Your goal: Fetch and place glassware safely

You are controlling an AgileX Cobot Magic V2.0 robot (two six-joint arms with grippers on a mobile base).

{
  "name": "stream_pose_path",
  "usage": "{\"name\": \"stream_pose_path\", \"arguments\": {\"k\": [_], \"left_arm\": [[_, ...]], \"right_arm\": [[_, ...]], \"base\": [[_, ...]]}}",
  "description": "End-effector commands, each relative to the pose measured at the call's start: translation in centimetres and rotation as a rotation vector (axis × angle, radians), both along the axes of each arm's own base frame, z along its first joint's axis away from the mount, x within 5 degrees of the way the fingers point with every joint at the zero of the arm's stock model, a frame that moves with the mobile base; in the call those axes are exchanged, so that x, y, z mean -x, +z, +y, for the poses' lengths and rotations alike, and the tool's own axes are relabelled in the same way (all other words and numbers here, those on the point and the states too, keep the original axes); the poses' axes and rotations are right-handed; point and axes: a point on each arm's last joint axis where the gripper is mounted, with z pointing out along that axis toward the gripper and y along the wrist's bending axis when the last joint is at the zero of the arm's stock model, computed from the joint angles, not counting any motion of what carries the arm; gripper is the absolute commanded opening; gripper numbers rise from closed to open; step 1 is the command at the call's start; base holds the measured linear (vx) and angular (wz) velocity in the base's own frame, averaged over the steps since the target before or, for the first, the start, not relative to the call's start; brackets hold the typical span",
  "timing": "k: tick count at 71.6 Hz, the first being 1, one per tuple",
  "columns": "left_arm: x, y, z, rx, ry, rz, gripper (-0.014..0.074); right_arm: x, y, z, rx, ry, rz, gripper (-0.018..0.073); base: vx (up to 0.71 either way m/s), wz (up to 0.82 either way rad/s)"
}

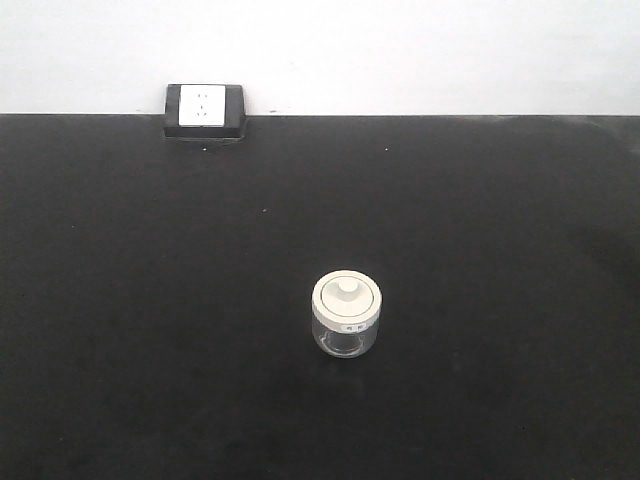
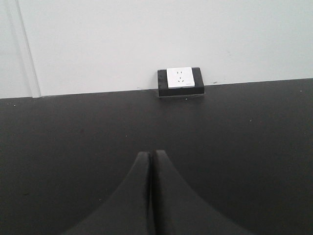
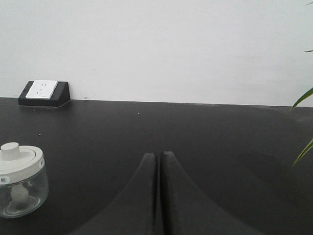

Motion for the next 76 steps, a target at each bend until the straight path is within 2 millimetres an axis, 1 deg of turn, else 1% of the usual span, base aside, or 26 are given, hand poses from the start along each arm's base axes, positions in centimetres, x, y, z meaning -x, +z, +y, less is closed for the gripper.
{"name": "stream_pose_path", "arguments": {"k": [1,76], "left_arm": [[0.01,-0.24,-0.02,0.001,-0.002,-0.064,-0.0007],[0.01,-0.24,-0.02,0.001,-0.002,-0.064,-0.0007]], "right_arm": [[0.06,0.06,0.00,0.012,-0.003,-0.066,-0.0008],[0.06,0.06,0.00,0.012,-0.003,-0.066,-0.0008]], "base": [[0.00,0.00],[0.00,0.00]]}}
